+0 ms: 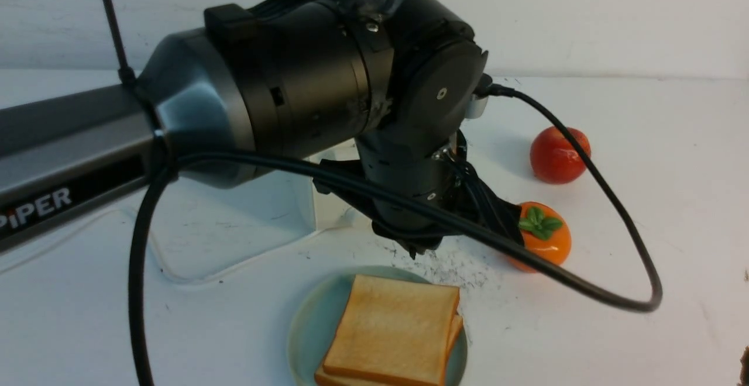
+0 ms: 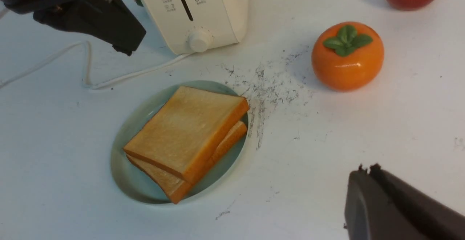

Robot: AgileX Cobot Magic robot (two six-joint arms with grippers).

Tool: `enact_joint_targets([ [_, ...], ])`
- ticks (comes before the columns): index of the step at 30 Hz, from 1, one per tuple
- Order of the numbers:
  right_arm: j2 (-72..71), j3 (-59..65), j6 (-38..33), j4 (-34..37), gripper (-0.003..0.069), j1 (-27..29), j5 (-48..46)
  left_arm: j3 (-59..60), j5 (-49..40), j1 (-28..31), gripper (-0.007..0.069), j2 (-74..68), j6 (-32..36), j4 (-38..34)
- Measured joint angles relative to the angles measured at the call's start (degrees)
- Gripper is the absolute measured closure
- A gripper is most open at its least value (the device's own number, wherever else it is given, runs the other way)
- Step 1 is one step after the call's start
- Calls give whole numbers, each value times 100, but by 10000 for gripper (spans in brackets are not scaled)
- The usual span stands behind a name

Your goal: Take toasted bread from bread machine on white table place on plate.

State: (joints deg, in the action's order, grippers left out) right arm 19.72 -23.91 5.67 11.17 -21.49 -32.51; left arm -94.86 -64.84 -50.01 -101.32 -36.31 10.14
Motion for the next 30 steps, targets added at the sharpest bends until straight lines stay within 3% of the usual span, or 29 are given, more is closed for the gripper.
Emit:
enact_joint_targets([
  [19,-4,19,3,0,663,0,29,0,-307,0,638,0,0,-7],
  [24,-386,578,3,-27,659,42,406,0,-357,0,638,0,0,-7],
  [30,-1683,1849,3,-367,655,1063,641,0,-339,0,638,0,0,-7],
])
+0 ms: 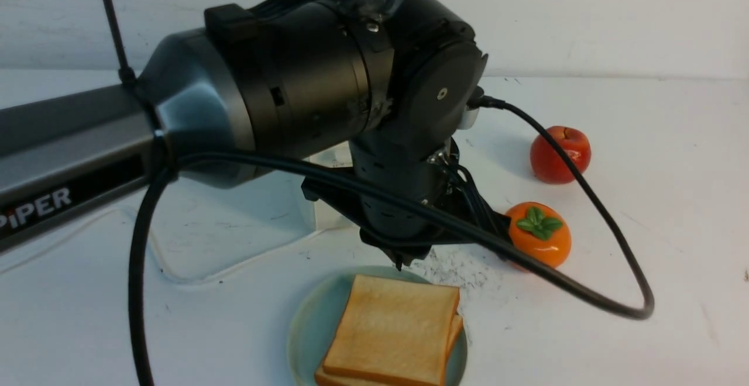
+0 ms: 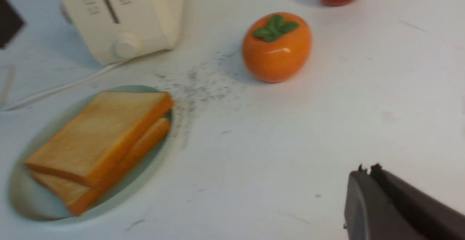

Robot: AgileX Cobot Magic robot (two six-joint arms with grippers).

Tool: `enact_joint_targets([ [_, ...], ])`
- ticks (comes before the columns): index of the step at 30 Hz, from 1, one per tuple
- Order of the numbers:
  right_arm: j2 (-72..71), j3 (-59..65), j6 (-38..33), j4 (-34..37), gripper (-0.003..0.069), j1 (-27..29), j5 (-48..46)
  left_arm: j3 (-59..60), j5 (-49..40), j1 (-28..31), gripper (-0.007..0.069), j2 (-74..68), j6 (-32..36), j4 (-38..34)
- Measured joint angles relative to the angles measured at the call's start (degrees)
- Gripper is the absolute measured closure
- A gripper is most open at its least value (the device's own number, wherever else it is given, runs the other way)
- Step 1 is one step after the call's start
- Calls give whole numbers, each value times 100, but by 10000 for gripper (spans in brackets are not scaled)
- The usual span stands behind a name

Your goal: Take toasted bread from bread machine on white table place on plate.

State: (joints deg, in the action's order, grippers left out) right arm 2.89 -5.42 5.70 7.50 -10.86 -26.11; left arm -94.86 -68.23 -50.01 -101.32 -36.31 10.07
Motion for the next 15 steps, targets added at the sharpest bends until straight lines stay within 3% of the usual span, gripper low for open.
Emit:
enact_joint_targets([
  [7,-346,521,0,-517,649,836,-25,-23,-18,0,636,19,40,-46],
  [15,-346,598,0,-541,642,678,286,-670,-97,0,635,688,404,-281],
])
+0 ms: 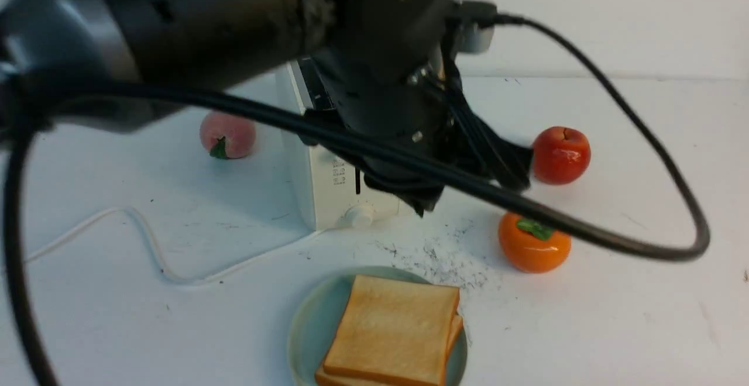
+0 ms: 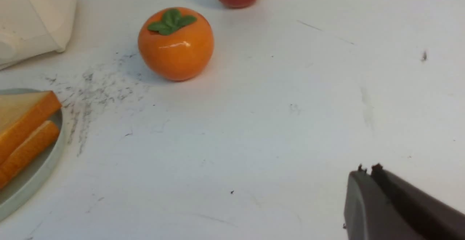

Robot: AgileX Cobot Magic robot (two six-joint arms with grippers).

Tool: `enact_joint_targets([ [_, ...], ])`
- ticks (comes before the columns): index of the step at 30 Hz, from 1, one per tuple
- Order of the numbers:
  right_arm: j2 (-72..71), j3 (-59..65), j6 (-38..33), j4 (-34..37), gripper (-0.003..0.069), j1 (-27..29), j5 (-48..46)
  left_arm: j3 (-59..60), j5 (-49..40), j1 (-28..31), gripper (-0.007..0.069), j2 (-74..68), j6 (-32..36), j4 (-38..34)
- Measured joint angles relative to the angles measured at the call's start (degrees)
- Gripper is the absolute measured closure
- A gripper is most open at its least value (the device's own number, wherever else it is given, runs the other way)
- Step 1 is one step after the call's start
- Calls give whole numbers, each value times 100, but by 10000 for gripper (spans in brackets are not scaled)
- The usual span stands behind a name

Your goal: Take toasted bread from bread machine on white table place on plate.

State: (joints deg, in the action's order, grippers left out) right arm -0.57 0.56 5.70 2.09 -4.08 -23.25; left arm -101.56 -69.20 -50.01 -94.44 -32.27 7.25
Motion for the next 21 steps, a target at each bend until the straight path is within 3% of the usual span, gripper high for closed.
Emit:
enact_joint_targets([
  [5,0,0,0,0,636,-347,0,-197,-233,0,630,744,219,93],
  [14,0,1,0,0,627,-356,4,-91,-259,0,627,2388,602,-108],
  [21,0,6,0,-2,617,-356,4,2028,-259,0,627,4641,409,325],
])
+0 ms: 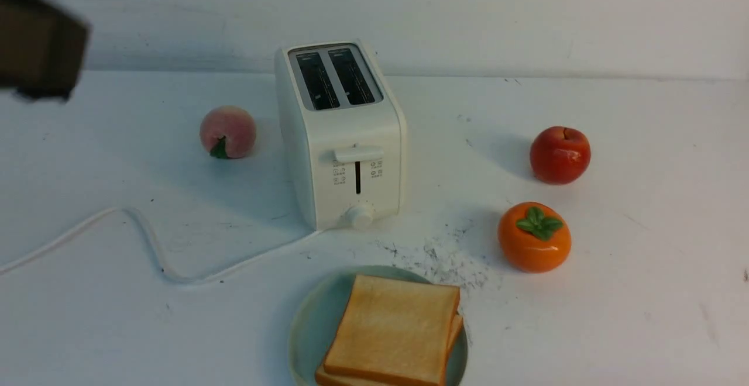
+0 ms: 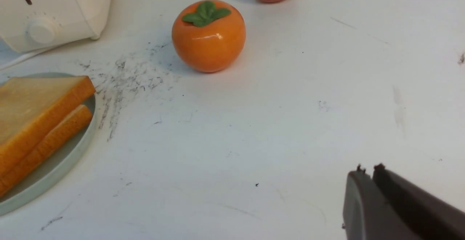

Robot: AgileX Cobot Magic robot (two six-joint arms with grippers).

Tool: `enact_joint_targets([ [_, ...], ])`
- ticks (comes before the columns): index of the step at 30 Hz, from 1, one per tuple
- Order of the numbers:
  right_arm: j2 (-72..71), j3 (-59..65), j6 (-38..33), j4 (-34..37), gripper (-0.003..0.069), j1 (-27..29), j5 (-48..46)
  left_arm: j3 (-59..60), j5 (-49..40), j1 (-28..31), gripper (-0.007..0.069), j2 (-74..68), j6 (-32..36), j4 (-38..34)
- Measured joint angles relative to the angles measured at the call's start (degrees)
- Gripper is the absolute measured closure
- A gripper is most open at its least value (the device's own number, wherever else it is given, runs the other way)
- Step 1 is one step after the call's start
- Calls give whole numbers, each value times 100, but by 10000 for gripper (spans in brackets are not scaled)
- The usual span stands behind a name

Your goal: Take toasted bread from bread machine on white table place on plate.

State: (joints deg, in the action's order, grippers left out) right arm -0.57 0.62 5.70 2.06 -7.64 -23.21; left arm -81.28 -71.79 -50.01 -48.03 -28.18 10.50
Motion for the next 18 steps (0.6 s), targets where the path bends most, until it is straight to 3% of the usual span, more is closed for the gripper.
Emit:
enact_joint_targets([
  [5,0,0,0,0,610,0,0,2227,674,0,627,1581,-569,-187],
  [6,0,0,0,0,610,0,0,2227,743,0,627,1646,-596,-187],
  [9,0,0,0,0,603,0,11,3767,2459,0,626,2701,-1078,-404],
  [10,0,0,0,0,603,0,11,3839,2459,0,626,2701,-1078,-391],
  [12,0,0,0,0,598,0,17,4627,3791,0,624,3119,-1214,-246],
  [15,0,0,0,0,594,0,17,5452,5106,0,623,3318,-1257,-155],
  [18,0,0,0,0,590,0,17,5969,5740,0,621,3333,-1264,-142],
])
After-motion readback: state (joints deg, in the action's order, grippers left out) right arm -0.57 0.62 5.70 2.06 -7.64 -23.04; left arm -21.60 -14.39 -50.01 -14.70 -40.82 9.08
